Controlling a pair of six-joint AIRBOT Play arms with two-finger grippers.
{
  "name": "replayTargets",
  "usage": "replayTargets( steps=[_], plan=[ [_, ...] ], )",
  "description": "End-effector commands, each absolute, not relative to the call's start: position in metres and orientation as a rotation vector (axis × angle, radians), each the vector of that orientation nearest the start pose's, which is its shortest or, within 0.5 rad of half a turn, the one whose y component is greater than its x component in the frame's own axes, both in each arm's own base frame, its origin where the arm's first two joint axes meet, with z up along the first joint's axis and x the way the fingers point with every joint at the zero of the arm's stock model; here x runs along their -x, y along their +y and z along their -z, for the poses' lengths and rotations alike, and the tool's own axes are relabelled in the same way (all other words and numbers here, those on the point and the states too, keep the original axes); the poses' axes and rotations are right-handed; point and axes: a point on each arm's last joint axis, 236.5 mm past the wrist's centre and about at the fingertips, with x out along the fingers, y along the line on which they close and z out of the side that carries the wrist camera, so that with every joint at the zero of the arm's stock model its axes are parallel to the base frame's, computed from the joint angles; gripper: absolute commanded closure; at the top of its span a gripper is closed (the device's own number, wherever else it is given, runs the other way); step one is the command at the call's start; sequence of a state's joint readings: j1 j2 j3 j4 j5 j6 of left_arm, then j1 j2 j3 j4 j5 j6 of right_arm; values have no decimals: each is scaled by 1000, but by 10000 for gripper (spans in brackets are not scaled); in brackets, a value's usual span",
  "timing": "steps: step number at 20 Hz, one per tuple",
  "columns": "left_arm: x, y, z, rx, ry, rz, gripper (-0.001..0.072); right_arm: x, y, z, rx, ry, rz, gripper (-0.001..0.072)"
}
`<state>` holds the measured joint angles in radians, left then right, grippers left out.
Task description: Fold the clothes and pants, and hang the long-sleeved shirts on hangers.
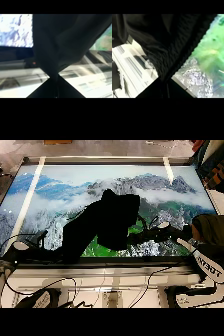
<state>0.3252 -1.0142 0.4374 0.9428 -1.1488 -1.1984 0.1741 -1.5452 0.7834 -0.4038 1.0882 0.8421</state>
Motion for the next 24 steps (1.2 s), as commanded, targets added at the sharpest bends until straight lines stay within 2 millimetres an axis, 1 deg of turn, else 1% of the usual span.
replayTargets(
  steps=[1, 3, 4, 5, 6, 7, 8, 9, 10, 11, 12, 13, 14, 15, 16, 17, 18, 19, 20, 21, 22, 23, 24],
  plan=[
    [-261, -46, 71, 620, 1310, 205, 696, -313, 242, 70, -553, 1354, -879, 693],
    [-319, -14, 38, 621, 1112, 81, 697, -354, 232, 47, -507, 1290, -819, 693],
    [-351, 5, 11, 628, 982, 16, 697, -382, 219, 33, -479, 1252, -753, 694],
    [-380, 23, -21, 625, 855, -29, 697, -407, 204, 18, -451, 1216, -685, 694],
    [-406, 42, -61, 608, 714, -65, 697, -431, 188, -2, -428, 1175, -621, 694],
    [-429, 60, -105, 584, 572, -91, 698, -457, 166, -30, -402, 1114, -557, 694],
    [-444, 75, -147, 555, 445, -111, 699, -476, 148, -57, -381, 1058, -515, 693],
    [-455, 91, -192, 521, 318, -135, 699, -493, 127, -88, -366, 995, -472, 694],
    [-459, 106, -228, 479, 219, -160, 700, -506, 107, -117, -362, 939, -430, 693],
    [-460, 120, -258, 432, 147, -187, 700, -515, 84, -145, -364, 884, -381, 694],
    [-458, 134, -280, 385, 103, -214, 700, -521, 61, -169, -368, 840, -334, 693],
    [-453, 148, -293, 345, 81, -244, 700, -523, 39, -189, -370, 804, -292, 694],
    [-449, 161, -298, 326, 71, -273, 700, -522, 19, -203, -373, 781, -260, 694],
    [-444, 173, -297, 321, 75, -301, 700, -519, -1, -213, -381, 773, -228, 693],
    [-439, 185, -292, 327, 90, -324, 700, -514, -20, -217, -383, 775, -195, 694],
    [-435, 194, -284, 333, 116, -343, 700, -507, -40, -216, -380, 793, -158, 693],
    [-430, 205, -274, 328, 151, -363, 700, -498, -57, -211, -377, 824, -124, 693],
    [-425, 215, -258, 301, 217, -384, 700, -486, -74, -201, -374, 878, -86, 693],
    [-418, 223, -237, 267, 303, -405, 699, -473, -88, -190, -359, 939, -45, 694],
    [-409, 229, -208, 235, 424, -419, 699, -459, -104, -179, -335, 1001, 6, 694],
    [-401, 232, -179, 218, 541, -423, 699, -449, -112, -171, -302, 1047, 28, 694],
    [-393, 232, -151, 199, 656, -418, 699, -443, -110, -163, -273, 1079, 5, 694],
    [-389, 229, -128, 179, 748, -389, 698, -440, -104, -157, -289, 1097, -16, 694]
  ],
)
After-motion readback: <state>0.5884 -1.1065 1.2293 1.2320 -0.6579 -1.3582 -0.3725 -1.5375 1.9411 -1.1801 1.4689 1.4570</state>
